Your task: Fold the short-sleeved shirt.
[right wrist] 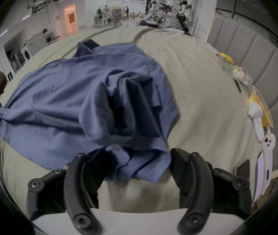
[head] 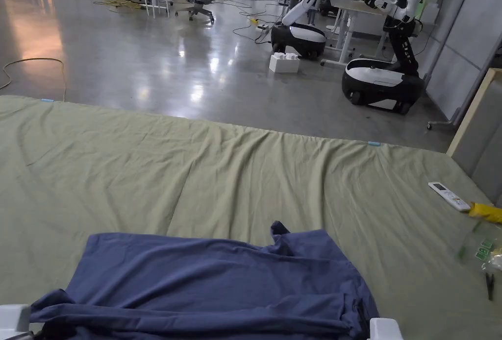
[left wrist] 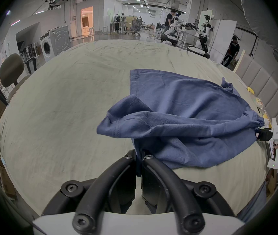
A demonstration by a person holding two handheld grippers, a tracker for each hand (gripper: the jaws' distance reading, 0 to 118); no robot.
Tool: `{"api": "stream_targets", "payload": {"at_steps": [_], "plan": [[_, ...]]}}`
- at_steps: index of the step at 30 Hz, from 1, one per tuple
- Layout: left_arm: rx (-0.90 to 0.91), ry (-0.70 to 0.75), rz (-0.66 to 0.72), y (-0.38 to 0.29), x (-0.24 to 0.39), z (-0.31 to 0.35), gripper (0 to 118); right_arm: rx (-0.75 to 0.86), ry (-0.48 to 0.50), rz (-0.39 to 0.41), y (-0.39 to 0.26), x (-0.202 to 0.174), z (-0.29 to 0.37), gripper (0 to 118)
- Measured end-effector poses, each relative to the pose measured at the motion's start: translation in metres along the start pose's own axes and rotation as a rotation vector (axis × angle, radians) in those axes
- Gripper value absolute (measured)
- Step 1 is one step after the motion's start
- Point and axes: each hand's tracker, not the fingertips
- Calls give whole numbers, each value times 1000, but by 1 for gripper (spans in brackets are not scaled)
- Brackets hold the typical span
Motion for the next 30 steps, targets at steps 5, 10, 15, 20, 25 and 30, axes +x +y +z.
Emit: {"api": "stream_targets", "payload": {"at_steps": [5,10,15,20,25,30], "plan": [[1,3,2,1,4,0,6,13,17,12,-2,-8,10,49],[2,-1,7,3,1,-6,5,24,2,33,-2,-19,13,14],[29,-6,6,7,0,1,5,26,-11,9,3,-22,27,9],[80,-30,3,20,-5,12,5,74,-3,-11,20,-15,57,9],[140,-59,13,39,-10,35,5,108,5,-15,42,-11,92,9],[163,-63,2,49,-19,60,5,112,11,6,50,-1,127,9]]}}
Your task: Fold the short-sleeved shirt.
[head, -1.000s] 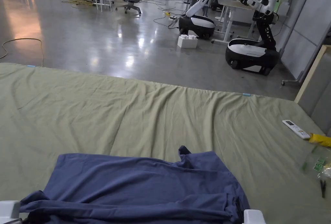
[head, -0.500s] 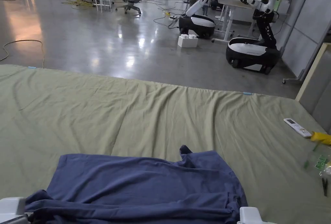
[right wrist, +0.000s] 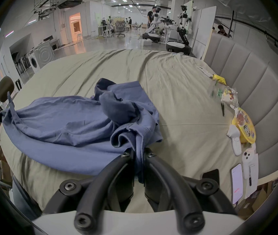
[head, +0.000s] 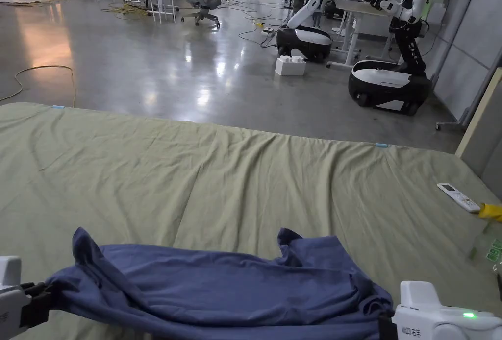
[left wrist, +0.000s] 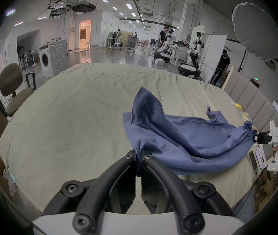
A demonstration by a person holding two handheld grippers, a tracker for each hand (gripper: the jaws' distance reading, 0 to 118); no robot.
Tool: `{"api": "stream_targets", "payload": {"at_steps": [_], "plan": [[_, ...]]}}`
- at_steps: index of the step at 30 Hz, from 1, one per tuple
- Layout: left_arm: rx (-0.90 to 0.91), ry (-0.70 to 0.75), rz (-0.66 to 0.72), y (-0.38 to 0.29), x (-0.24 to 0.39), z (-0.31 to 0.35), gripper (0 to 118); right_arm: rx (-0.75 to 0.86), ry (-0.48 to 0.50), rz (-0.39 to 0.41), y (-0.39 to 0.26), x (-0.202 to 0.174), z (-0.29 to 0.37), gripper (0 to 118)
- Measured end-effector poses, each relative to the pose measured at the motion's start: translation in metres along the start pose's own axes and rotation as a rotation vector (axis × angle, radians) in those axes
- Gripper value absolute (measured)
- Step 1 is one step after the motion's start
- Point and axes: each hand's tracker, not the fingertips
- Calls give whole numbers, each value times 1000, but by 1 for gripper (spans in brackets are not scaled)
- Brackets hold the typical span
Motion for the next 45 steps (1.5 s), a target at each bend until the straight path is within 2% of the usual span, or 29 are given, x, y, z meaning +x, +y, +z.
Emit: {"api": "stream_targets", "payload": {"at_steps": [4,10,18,22,27,29,30,32,33,34,36,42,45], "plan": [[-12,-2,14,-13,-2,22,5,-20,8,44,-14,1,21,9],[-99,15,30,-69,0,45,5,-104,-5,87,-77,-11,30,9],[-232,58,77,-142,-5,46,5,-234,-34,92,-164,-32,10,9],[-249,66,91,-152,-7,37,5,-225,-53,86,-172,-35,0,9],[-266,89,44,-155,-9,19,5,-194,-70,90,-172,-36,-1,10],[-262,90,26,-149,-8,20,5,-176,-83,91,-171,-36,6,17],[-258,95,11,-145,-6,21,5,-161,-100,88,-167,-37,10,25],[-233,107,-19,-135,-1,23,11,-74,-112,50,-156,-36,22,56],[-197,115,-34,-129,2,24,19,-21,-104,34,-148,-38,31,70],[-159,112,-40,-124,6,25,35,32,-98,22,-140,-39,37,79],[-73,82,-37,-111,13,23,49,162,-95,12,-121,-46,50,83],[203,69,-86,-69,57,23,49,513,-105,-10,-71,-76,75,83],[328,86,-115,-54,76,28,48,650,-113,-15,-52,-92,87,78]]}}
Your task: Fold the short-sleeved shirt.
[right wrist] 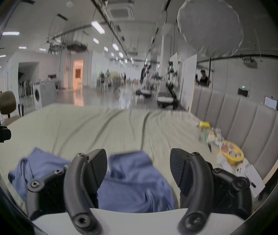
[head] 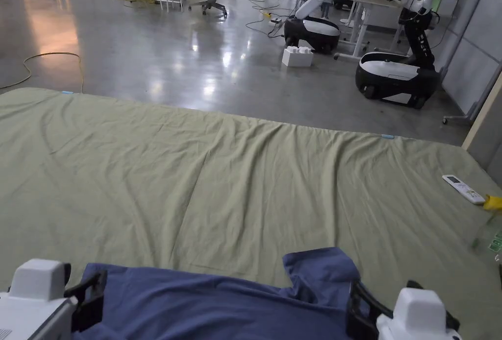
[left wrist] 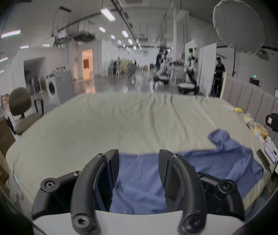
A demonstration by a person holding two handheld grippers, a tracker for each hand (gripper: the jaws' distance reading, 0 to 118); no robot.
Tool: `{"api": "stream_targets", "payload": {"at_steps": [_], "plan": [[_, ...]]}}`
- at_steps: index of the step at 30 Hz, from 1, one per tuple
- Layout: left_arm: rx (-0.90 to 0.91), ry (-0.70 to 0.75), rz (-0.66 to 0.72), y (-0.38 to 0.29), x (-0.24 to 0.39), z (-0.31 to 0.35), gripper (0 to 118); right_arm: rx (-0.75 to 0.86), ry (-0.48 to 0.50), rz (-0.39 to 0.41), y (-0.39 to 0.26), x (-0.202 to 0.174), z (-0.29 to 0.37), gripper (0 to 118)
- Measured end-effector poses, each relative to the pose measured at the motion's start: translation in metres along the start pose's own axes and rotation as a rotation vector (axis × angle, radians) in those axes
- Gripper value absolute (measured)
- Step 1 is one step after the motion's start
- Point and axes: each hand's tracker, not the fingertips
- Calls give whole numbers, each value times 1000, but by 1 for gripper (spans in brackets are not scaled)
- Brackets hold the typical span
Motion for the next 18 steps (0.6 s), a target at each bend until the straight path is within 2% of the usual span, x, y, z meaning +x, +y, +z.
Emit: {"api": "stream_targets", "payload": {"at_steps": [2,4,5,6,7,8,15,18], "plan": [[75,4,7,9,11,3,46,73,-7,0,11,-8,2,58],[136,15,14,16,18,6,34,151,-25,41,23,-17,2,33],[162,27,12,20,22,8,23,156,-42,21,25,-18,2,25],[185,29,11,22,23,10,17,166,-35,1,27,-19,2,22],[206,33,11,23,24,11,15,177,-36,-9,29,-20,1,16],[219,41,12,25,26,15,8,184,-41,-17,31,-20,0,8],[295,45,-22,33,19,26,5,223,-39,-26,32,-21,-2,3],[278,64,-31,36,10,20,4,237,-36,-3,34,-23,-3,1]]}}
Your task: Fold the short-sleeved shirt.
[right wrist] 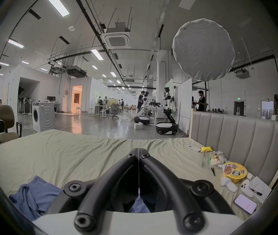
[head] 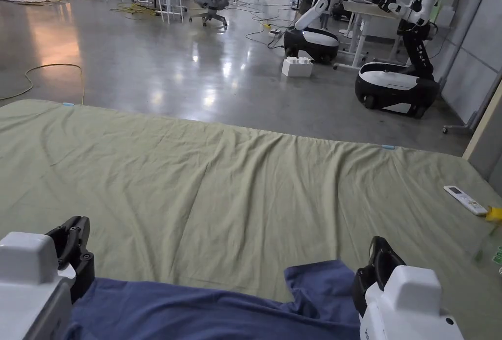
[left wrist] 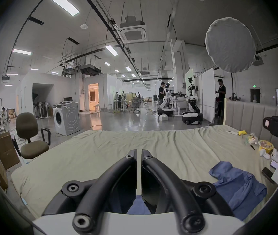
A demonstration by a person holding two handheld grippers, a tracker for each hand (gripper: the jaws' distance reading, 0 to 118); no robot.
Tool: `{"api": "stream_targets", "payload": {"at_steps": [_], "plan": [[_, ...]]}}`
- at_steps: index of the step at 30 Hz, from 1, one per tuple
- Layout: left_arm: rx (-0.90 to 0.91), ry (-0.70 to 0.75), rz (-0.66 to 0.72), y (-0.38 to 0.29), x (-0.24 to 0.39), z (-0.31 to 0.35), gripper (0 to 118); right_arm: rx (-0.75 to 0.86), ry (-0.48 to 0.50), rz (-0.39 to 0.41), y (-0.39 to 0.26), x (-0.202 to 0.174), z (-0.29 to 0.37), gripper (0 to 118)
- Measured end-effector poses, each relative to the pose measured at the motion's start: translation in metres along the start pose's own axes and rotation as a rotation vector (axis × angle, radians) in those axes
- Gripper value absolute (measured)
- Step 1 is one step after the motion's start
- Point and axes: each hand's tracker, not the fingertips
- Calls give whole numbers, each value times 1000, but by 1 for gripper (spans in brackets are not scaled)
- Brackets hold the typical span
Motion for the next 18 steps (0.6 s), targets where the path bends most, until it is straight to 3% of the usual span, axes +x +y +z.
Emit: {"api": "stream_targets", "payload": {"at_steps": [6,15,17,18], "plan": [[-149,19,20,-18,-29,-44,4,-40,27,15,-6,-3,-11,1],[-655,-66,97,-56,-62,-165,7,-165,35,42,-33,8,-21,1],[-715,-71,78,-63,-64,-186,26,-189,26,45,-39,14,-22,1],[-753,-73,71,-66,-65,-196,43,-204,20,49,-41,17,-21,1]]}}
